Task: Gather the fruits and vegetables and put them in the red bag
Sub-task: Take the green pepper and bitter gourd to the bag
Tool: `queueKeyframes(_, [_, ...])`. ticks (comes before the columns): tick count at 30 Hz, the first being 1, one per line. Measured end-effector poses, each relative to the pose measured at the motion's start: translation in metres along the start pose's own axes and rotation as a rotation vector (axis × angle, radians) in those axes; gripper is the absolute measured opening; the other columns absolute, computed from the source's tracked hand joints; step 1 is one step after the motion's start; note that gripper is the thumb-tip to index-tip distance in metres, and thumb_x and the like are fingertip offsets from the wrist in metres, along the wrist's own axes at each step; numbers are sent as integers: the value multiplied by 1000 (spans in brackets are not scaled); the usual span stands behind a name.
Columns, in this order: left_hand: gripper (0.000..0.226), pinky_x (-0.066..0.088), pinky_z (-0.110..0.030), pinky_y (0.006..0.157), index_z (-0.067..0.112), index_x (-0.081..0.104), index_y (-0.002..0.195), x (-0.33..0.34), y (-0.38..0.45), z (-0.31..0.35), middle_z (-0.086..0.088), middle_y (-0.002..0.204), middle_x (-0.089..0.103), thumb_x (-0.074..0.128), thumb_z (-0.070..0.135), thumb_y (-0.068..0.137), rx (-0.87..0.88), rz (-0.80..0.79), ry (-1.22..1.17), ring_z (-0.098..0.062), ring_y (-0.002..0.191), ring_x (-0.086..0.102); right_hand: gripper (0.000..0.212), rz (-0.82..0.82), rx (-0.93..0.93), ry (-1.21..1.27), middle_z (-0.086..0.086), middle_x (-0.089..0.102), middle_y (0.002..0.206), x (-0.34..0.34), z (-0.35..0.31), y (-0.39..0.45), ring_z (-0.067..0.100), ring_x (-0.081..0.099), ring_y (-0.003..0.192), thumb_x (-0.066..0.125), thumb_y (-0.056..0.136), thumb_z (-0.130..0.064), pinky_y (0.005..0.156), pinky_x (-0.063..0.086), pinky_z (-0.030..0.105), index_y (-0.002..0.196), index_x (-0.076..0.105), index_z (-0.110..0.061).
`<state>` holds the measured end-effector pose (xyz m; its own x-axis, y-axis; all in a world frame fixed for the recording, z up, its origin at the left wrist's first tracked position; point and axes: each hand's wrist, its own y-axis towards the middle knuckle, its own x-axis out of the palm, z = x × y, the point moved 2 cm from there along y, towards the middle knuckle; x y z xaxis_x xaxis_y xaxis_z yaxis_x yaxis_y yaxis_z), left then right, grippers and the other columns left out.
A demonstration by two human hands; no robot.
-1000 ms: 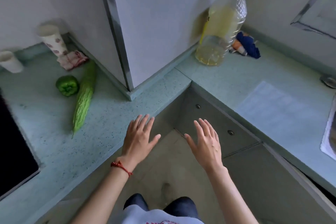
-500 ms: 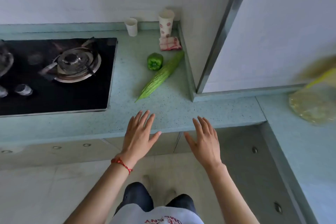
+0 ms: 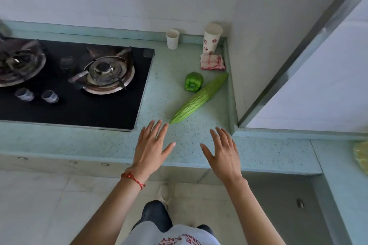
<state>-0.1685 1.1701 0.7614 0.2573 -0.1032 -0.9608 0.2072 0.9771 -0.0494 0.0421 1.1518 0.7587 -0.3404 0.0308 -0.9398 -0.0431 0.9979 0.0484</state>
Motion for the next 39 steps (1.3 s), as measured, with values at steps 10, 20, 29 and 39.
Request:
queueKeyframes(10, [83, 35, -50, 105, 6, 46, 133, -17, 99, -30, -18, 138, 48, 11, 66, 87, 107, -36, -90, -38, 129, 41, 68, 39, 180, 90, 11, 50, 137, 5, -11, 75, 29, 44, 129, 30, 88, -61, 99, 42, 44, 132, 47, -11])
queueKeyframes(20, [60, 21, -25, 108, 14, 34, 141, -16, 187, -31, -4, 149, 33, 54, 37, 89, -149, -90, -680, -18, 138, 28, 54, 24, 606, 671, 4, 47, 141, 9, -9, 132, 19, 44, 128, 55, 89, -40, 102, 36, 28, 136, 42, -14])
queueKeyframes(29, [56, 37, -27, 95, 10, 50, 127, -4, 262, -12, -10, 129, 55, 64, 39, 81, -434, -204, -1044, -23, 116, 53, 46, 67, 846, 962, 29, 55, 117, 13, 8, 178, 40, 50, 112, 57, 89, -29, 97, 42, 55, 111, 48, 10])
queueKeyframes(39, [28, 53, -33, 74, 17, 59, 67, 14, 305, 8, -2, 71, 62, 69, 42, 76, -514, -305, -895, -16, 67, 60, 32, 4, 901, 949, 17, 65, 108, 25, 14, 205, 26, 62, 98, 55, 90, -29, 92, 48, 48, 103, 60, -1])
